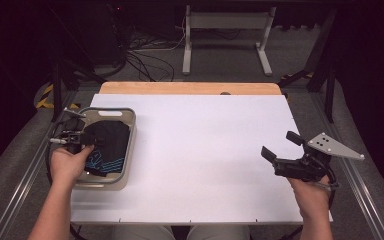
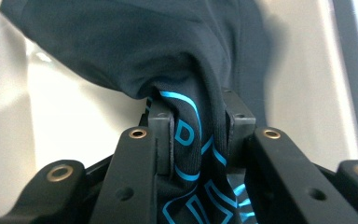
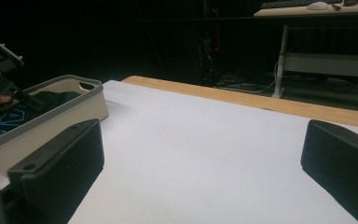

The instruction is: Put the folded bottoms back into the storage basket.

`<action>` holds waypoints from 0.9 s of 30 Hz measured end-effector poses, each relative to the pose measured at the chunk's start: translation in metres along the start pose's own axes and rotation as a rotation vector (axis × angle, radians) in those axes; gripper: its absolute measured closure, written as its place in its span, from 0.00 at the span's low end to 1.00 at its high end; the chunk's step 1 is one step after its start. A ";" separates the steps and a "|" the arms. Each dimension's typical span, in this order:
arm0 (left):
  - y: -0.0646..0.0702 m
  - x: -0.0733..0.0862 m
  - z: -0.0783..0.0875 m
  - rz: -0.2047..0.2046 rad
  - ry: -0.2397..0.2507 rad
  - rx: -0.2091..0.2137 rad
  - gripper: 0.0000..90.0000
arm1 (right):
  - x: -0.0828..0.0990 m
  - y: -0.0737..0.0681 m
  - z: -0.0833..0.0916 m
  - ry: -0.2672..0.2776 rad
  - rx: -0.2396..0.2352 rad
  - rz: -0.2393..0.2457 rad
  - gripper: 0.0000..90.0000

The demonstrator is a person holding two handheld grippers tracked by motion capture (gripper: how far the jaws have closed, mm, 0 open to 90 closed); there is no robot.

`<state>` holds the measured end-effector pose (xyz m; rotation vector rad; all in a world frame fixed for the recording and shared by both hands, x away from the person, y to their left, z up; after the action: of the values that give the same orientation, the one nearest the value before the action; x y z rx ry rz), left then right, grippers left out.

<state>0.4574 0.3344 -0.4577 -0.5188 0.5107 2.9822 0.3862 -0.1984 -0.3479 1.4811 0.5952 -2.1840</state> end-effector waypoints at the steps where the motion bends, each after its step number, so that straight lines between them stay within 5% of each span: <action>1: -0.001 -0.001 0.000 0.000 0.008 -0.022 0.76 | 0.000 0.000 0.000 -0.001 0.001 0.000 0.00; 4: -0.004 -0.003 0.003 0.014 0.017 -0.072 0.45 | 0.000 0.001 0.001 0.002 0.002 -0.002 0.00; 10: -0.002 -0.003 0.027 0.004 0.150 -0.060 0.21 | 0.000 0.001 0.001 0.001 0.004 -0.003 0.00; 13: 0.008 0.001 0.040 -0.054 0.211 -0.023 0.00 | 0.001 0.001 -0.001 -0.001 0.004 -0.002 0.00; 27: 0.053 0.024 0.085 -0.180 0.459 0.130 0.00 | 0.004 -0.002 -0.007 -0.002 -0.007 0.007 0.00</action>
<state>0.4007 0.3130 -0.3737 -1.1750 0.6420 2.6320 0.3887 -0.1937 -0.3541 1.4751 0.5955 -2.1753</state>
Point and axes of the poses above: each handheld gripper's, and its own axes: z roughly backward along the jaws, x roughly out of its underside, y roughly to its right, the point moved 8 cm from there along -z, roughly forward along the jaws, and after that the axes turned 6 degrees about -y, right-handed, at the moved point
